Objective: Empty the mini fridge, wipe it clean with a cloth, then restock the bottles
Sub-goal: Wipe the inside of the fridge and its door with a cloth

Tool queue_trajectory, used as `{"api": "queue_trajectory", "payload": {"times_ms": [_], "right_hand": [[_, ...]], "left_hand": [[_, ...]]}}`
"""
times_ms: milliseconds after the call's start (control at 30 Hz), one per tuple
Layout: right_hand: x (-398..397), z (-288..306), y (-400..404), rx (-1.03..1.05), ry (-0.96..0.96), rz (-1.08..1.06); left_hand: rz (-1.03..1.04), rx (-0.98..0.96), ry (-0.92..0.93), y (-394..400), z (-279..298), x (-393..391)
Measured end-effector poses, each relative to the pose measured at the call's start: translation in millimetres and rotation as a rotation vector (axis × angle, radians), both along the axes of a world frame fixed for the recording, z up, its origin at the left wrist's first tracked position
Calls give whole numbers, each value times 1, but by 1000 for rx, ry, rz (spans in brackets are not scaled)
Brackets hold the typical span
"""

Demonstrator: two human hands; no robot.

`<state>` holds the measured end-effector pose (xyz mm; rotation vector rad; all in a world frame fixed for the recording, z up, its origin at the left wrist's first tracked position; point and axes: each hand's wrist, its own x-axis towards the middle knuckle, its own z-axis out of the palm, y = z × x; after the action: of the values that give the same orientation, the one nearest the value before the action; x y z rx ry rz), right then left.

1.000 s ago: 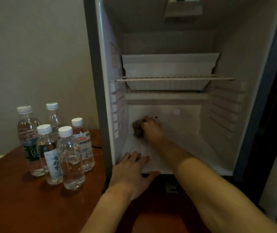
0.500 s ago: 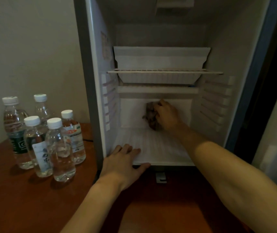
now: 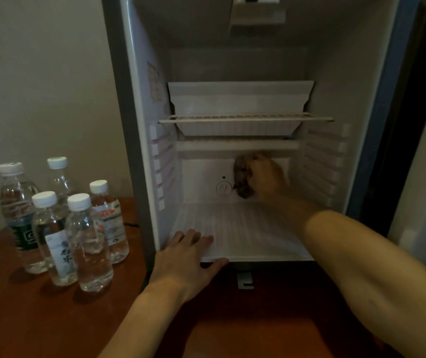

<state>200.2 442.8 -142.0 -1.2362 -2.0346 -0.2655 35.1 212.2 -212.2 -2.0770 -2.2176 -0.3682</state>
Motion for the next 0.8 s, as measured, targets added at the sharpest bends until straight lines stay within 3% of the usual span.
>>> {"api": "queue_trajectory", "payload": {"times_ms": [67,133,233,467,600,800], "right_hand": [[5,-7,5,109,-30,0],[4,-16,7,118,111,43],[7,-20,8,123,44,5],[15,-70,3,-38,23,41],[14,-49,-2,-86,-38,18],[12,2,4,-7,81,-89]], "left_hand": [[1,-4,-1,0,-1,1],[10,0,2,0,-2,0],[12,0,-10,1,-3,-2],[4,-5,-21,1,-3,0],[6,-15,-14,1,-1,0],[7,-20,-19,1,1,1]]}}
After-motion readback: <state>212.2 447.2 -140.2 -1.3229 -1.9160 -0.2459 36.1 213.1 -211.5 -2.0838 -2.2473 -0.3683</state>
